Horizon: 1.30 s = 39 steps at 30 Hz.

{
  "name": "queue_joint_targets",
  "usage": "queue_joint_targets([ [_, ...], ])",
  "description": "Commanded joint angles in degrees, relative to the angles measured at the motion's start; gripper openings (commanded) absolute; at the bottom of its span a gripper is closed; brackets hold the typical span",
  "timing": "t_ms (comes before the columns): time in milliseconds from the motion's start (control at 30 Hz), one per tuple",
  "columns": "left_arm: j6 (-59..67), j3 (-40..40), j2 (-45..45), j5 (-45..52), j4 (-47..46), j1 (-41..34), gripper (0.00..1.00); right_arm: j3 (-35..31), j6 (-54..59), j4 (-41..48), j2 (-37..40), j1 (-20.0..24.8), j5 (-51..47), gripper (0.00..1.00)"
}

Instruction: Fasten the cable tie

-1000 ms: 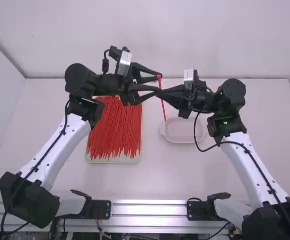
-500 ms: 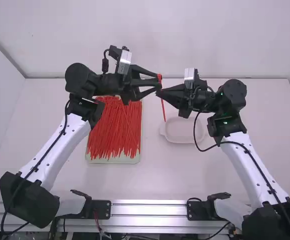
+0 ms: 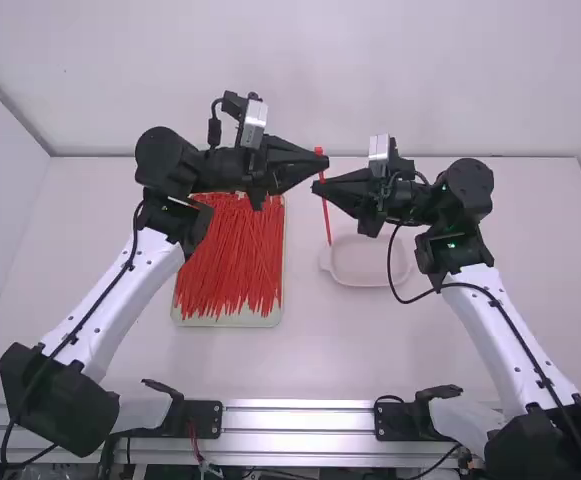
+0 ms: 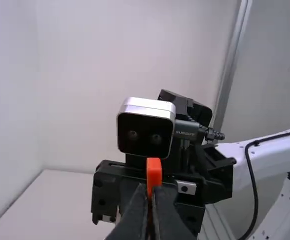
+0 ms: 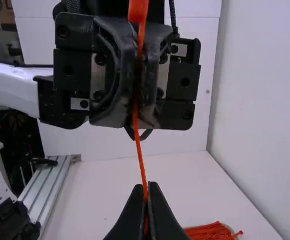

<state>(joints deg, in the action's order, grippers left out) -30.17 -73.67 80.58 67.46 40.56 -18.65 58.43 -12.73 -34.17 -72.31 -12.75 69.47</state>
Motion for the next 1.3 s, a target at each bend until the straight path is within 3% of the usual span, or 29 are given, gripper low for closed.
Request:
queue_joint_targets([
  [0, 0.22, -1.31, 0.02, 0.42, 0.39, -0.24, 0.02, 1.53, -0.50, -0.20, 0.52, -0.04, -0.28, 0.00],
  [867, 0.00, -1.40, 0.02, 0.39, 0.24, 0.44, 0.02, 1.53, -0.52, 1.18, 0.52, 0.00, 1.20, 0.00],
  [1000, -2.16, -1.40, 0.00, -0.59, 1.20, 0.44, 0.02, 1.53, -0.55, 1.64, 0.52, 0.00, 1.31, 0.15],
  [1067, -4.17, -1.40, 0.00, -0.52, 3.52, 1.09, 0.02, 1.53, -0.11, 1.92, 0.52, -0.04, 2.82, 0.28],
  [1267, -2.97, -4.76, 0.00, 1.97, -2.54, 2.97, 0.02, 1.46, 2.51, 2.08, 0.52, 0.00, 7.96, 0.39],
])
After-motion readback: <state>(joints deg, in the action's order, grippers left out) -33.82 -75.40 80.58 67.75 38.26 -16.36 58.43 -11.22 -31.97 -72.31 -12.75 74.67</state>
